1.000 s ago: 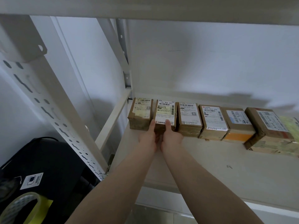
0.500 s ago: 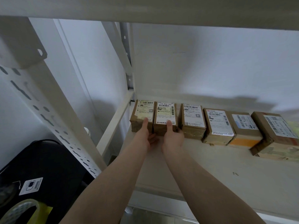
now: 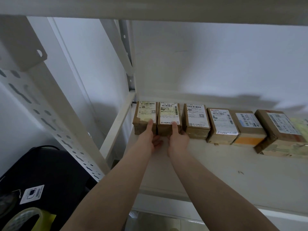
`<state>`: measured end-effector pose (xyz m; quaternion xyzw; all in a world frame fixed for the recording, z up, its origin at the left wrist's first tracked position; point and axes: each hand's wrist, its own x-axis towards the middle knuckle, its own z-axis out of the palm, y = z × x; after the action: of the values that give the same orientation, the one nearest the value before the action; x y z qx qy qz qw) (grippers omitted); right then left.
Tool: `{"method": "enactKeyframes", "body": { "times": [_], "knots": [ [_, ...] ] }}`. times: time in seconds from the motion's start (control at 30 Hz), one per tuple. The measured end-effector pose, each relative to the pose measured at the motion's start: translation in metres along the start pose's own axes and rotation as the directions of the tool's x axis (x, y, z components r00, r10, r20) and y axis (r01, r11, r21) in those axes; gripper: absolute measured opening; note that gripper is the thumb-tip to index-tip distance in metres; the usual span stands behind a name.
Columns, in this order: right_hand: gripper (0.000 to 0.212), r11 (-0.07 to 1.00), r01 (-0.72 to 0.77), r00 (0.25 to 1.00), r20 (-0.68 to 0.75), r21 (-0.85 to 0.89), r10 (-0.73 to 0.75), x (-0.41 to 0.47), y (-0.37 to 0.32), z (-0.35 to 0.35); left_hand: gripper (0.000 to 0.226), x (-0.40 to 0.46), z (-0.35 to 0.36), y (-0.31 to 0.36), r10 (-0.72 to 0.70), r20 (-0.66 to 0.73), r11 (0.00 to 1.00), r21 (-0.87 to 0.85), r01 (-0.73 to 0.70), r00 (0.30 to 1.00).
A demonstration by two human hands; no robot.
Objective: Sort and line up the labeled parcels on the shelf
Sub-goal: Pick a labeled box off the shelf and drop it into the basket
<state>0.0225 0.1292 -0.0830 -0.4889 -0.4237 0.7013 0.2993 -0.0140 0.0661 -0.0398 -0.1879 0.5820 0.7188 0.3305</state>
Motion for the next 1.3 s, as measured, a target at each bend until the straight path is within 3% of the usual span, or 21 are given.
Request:
{"method": "enactKeyframes", "body": {
  "times": [0.2,0.33,0.5,0.7,0.83,1.0,1.13,1.3],
  "knots": [
    [0.033,0.998,-0.067,0.997,-0.031,0.018,0.068,-0.016,-0.017,-0.033,0.064,-0.011,0.002,-0.016,-0.074,0.086,0.990,0.127,0.063,0.994],
    [0.039,0.989,-0.125,0.989,-0.068,0.076,0.130,-0.022,-0.031,-0.058,0.077,-0.020,0.015,-0.027,-0.145,0.158,0.965,0.241,0.105,0.977],
    [0.045,0.973,-0.223,0.970,-0.086,0.059,0.227,-0.011,-0.058,-0.077,0.076,-0.031,0.047,-0.041,-0.123,0.184,0.953,0.297,0.064,0.975],
    [0.052,0.952,-0.292,0.956,0.014,0.096,0.292,0.014,-0.066,-0.077,0.071,-0.035,0.088,-0.045,-0.125,0.161,0.980,0.173,0.096,0.979],
    [0.047,0.943,-0.329,0.944,0.038,0.056,0.328,0.030,-0.072,-0.084,0.089,-0.019,0.111,-0.060,-0.133,0.074,0.984,0.130,0.123,0.988],
    [0.061,0.936,-0.345,0.935,0.056,-0.071,0.349,0.043,-0.068,-0.086,0.083,-0.017,0.117,-0.064,-0.088,-0.006,0.984,0.155,0.088,0.996],
    [0.062,0.930,-0.359,0.927,0.089,-0.084,0.366,0.050,-0.063,-0.092,0.120,0.019,0.113,-0.084,-0.048,-0.100,0.976,0.207,0.068,0.994],
    [0.046,0.944,-0.326,0.935,0.127,-0.051,0.330,0.047,-0.055,-0.106,0.131,0.058,0.107,-0.113,-0.007,-0.113,0.992,0.122,0.021,0.994]
  ]
}}
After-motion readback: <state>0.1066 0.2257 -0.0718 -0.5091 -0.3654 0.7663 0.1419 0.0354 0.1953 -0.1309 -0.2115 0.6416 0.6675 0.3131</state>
